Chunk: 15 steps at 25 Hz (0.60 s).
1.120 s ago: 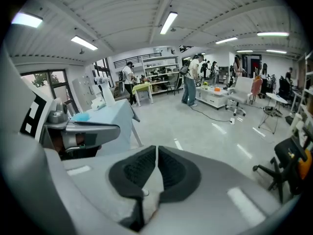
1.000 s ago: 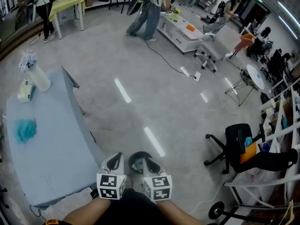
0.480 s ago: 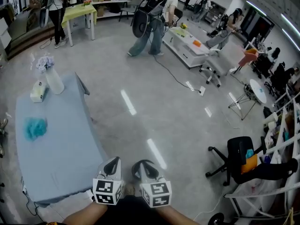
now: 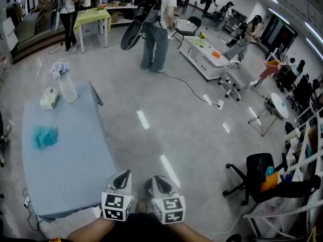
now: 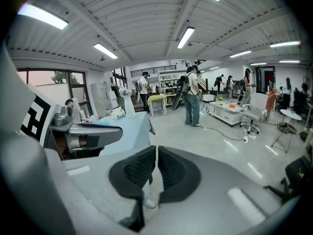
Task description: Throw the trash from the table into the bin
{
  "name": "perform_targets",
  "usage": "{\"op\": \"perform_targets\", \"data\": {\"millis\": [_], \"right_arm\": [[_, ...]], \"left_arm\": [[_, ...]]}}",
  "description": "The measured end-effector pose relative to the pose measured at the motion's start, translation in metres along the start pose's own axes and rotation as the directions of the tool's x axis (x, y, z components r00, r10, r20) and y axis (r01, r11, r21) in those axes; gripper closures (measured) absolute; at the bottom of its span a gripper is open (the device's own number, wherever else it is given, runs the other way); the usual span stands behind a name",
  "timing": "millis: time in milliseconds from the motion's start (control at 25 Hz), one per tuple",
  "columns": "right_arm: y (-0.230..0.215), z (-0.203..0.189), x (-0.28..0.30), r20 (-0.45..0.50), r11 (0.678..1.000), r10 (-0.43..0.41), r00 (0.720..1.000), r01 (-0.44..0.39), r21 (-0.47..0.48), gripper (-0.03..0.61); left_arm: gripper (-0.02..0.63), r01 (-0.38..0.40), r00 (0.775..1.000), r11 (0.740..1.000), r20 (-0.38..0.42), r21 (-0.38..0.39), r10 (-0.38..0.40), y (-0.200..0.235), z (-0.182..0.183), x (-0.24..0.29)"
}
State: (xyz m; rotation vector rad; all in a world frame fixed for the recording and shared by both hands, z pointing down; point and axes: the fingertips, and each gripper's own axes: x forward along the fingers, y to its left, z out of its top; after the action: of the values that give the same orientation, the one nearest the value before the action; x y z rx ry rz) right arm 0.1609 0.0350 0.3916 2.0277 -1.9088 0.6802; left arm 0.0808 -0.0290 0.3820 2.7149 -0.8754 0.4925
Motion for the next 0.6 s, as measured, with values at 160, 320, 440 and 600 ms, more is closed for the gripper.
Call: {"op": "perform_targets", "data": {"millis": [160,320,440,600], "right_arm": [[0.005,0.001,0.002,0.003,1.000,-0.003,1.000,0.004,-0.005,0.563],[0.010,0.001,0.004,-0.002,1.000,-0.003,1.000,0.003,-0.008,0.565],[0.014,0.003,0.006,-0.010,1.000,-0.001,1.000,0.001,-0.011,0.565],[0.021,0.004,0.012,-0.021,1.000,0.009,1.000,-0.010,-0.019,0.565]], "left_arm": [[0.607,-0.003,1.000,1.000,0.002,0.002,0.003,0.007,-0.001,-0.003],[0.607,-0.008,1.000,1.000,-0.004,0.000,0.008,0.013,-0.003,-0.006],[0.607,-0.009,1.000,1.000,-0.007,-0.010,0.009,0.017,-0.003,-0.007],[0.607,-0.022,1.000,0.999,-0.009,-0.029,0.022,0.027,-0.006,-0.011]]}}
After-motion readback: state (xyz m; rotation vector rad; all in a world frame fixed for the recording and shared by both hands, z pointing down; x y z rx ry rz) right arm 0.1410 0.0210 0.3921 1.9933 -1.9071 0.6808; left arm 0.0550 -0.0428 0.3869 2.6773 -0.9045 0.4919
